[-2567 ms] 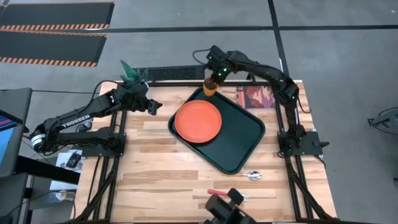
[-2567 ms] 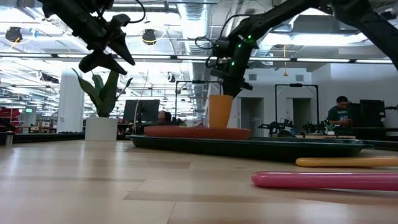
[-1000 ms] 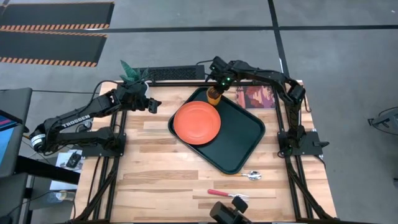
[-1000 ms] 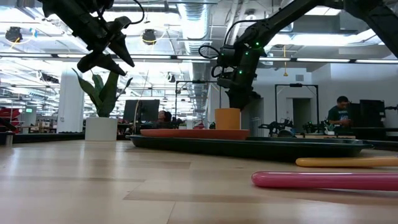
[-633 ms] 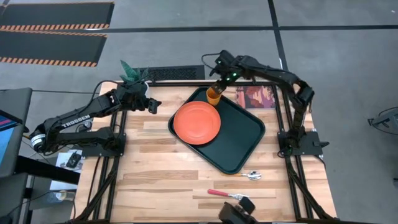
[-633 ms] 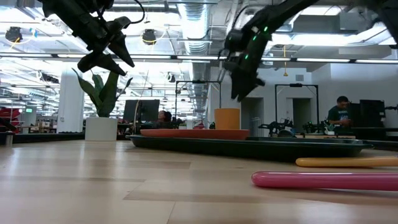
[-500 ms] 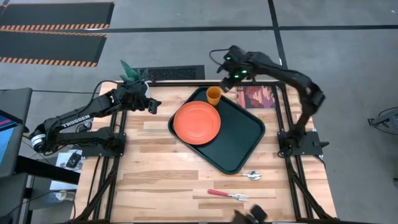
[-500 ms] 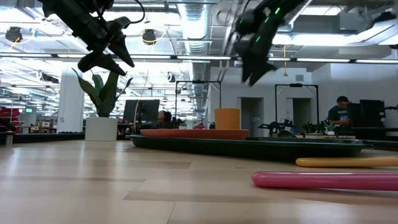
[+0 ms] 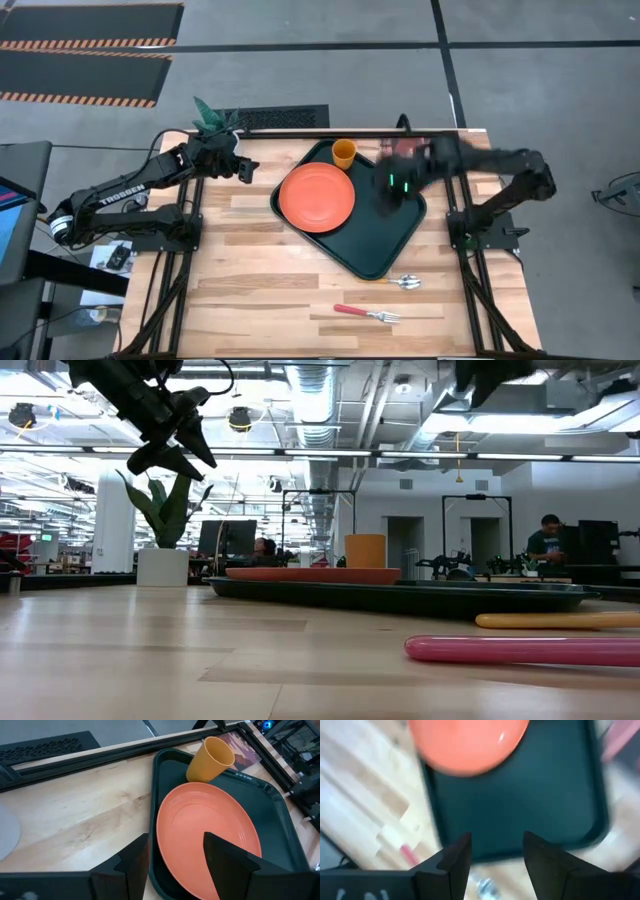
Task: Pick and place plate/cup/fork/spoon on tray
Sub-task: Put the pink fork on the black tray to the right side of the orange plate
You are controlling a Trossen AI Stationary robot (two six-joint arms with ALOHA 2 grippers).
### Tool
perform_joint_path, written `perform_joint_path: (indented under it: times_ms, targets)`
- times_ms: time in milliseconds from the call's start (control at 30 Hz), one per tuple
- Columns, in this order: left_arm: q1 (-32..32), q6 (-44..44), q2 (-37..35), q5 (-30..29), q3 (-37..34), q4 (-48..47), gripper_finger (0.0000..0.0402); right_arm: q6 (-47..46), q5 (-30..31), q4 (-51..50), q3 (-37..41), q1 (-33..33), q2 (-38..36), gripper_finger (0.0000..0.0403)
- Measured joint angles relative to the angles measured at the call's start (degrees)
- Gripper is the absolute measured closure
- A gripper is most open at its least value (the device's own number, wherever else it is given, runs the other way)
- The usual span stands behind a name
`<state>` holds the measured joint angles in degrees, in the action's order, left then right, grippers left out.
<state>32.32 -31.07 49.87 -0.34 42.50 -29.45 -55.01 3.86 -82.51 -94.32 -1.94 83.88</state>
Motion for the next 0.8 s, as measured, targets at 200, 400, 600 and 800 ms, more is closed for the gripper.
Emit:
perform_joint_path:
  times_ms: [200, 400, 600, 800]
  targets:
    - [0.0, 0.0, 0.0, 0.1, 0.0, -1.1, 0.0231, -32.2, 0.4, 2.0, 0.0, -19.4, 4.7, 0.0200]
    - [0.0, 1.1, 0.0, 0.1, 0.0, -1.1, 0.0231, -59.2, 0.4, 7.6, 0.0, -32.4, 11.3, 0.0197]
    - [0.0, 3.5, 0.0, 0.1, 0.0, -0.7, 0.0231, -74.3, 0.0, 13.9, 0.1, -39.8, 17.9, 0.0198]
    - [0.0, 3.7, 0.0, 2.1, 0.0, 0.7, 0.0231, -76.4, -2.4, 14.9, 0.3, -40.8, 22.0, 0.0198]
